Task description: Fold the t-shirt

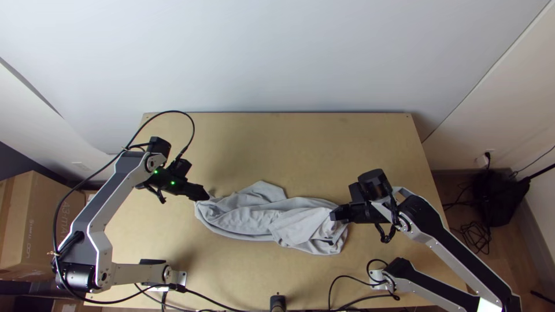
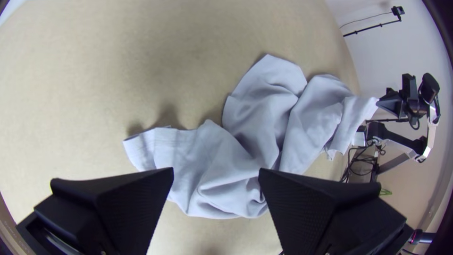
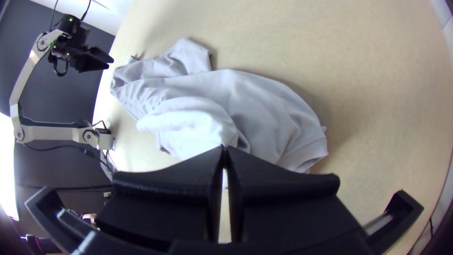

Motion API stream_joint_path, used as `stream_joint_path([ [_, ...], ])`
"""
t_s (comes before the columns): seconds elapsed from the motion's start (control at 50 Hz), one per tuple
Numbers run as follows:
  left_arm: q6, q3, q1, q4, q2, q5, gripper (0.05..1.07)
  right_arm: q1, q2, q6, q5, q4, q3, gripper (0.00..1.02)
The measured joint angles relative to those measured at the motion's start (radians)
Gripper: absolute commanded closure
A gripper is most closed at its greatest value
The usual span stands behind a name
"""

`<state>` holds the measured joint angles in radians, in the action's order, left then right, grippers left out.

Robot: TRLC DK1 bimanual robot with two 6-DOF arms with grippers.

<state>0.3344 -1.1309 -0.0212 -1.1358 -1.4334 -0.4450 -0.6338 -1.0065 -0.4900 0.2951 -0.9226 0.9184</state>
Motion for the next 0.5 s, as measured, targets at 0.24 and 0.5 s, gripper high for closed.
stream_joint_path([
  [0.24, 0.004, 0.039, -0.051, 0.001, -0.003, 0.021, 0.59, 0.0, 0.0, 0.0, 0.0, 0.0, 0.0, 1.0],
  [0.5, 0.007, 0.059, -0.076, 0.028, -0.027, 0.044, 1.04, 0.0, 0.0, 0.0, 0.0, -0.003, 0.0, 1.0],
])
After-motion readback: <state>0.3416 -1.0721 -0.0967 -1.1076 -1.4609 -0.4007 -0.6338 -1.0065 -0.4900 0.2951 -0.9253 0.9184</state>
